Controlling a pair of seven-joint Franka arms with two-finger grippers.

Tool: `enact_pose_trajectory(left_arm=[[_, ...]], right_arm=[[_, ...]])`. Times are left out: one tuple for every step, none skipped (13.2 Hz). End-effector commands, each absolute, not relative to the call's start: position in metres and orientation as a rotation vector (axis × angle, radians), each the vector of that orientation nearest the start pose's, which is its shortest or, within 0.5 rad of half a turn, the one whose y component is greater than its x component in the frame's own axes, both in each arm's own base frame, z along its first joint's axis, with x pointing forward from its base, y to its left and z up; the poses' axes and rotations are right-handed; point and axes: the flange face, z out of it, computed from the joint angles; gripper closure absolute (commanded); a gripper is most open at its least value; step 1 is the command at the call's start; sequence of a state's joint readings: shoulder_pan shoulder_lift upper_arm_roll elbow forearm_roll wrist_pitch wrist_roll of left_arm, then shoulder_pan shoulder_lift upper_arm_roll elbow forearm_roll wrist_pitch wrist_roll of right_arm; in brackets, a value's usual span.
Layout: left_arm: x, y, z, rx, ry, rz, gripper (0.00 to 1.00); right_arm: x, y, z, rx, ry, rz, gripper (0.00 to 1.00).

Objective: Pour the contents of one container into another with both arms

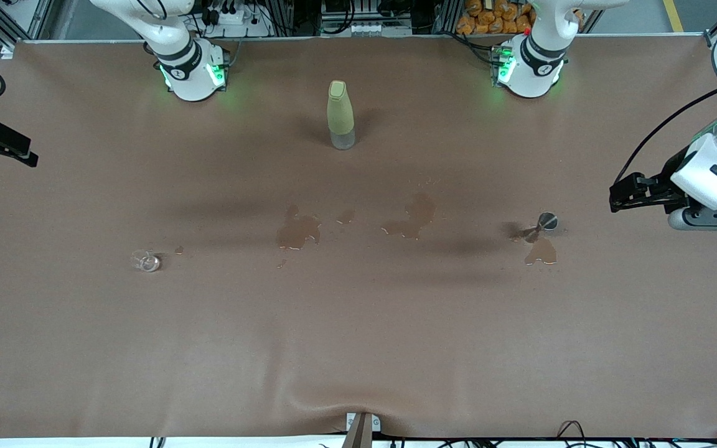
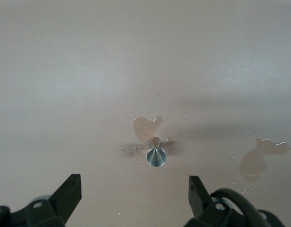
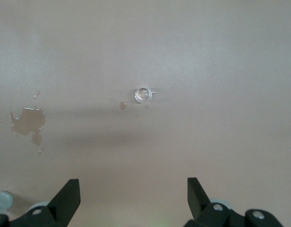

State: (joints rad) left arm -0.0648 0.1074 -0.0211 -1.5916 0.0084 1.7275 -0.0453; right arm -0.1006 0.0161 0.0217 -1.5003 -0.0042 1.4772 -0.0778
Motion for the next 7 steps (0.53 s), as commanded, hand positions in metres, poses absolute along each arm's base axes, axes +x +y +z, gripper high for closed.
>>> enact_pose_trajectory(left_arm=[[0.592, -0.049, 0.576, -3.121, 0.095, -0.055, 0.00], [0.592, -0.048, 0.579, -3.125, 0.094, -0.061, 0.00], [0.593, -0.048, 0.583, -3.134, 0.107, -0.075, 0.00], [0.593, -0.047, 0.583, -3.135, 0.164, -0.075, 0.00], [0.593, -0.047, 0.584, -3.129, 0.287, -0.077, 0.00], [0.594, -0.048, 0.585, -3.134, 0.448, -0.085, 0.00], [0.594, -0.042, 0.587, -3.146, 0.589, -0.102, 0.00]], right_arm=[[0.552, -0.047, 0.646, -3.160, 0.013, 0.056, 0.00], [0.552, -0.051, 0.646, -3.160, 0.013, 0.054, 0.00], [0.552, -0.051, 0.647, -3.160, 0.008, 0.051, 0.00], [0.552, -0.054, 0.648, -3.164, -0.049, 0.053, 0.00], [0.551, -0.062, 0.648, -3.169, -0.164, 0.057, 0.00], [0.549, -0.074, 0.648, -3.164, -0.261, 0.059, 0.00], [0.547, -0.087, 0.651, -3.152, -0.376, 0.055, 0.00]])
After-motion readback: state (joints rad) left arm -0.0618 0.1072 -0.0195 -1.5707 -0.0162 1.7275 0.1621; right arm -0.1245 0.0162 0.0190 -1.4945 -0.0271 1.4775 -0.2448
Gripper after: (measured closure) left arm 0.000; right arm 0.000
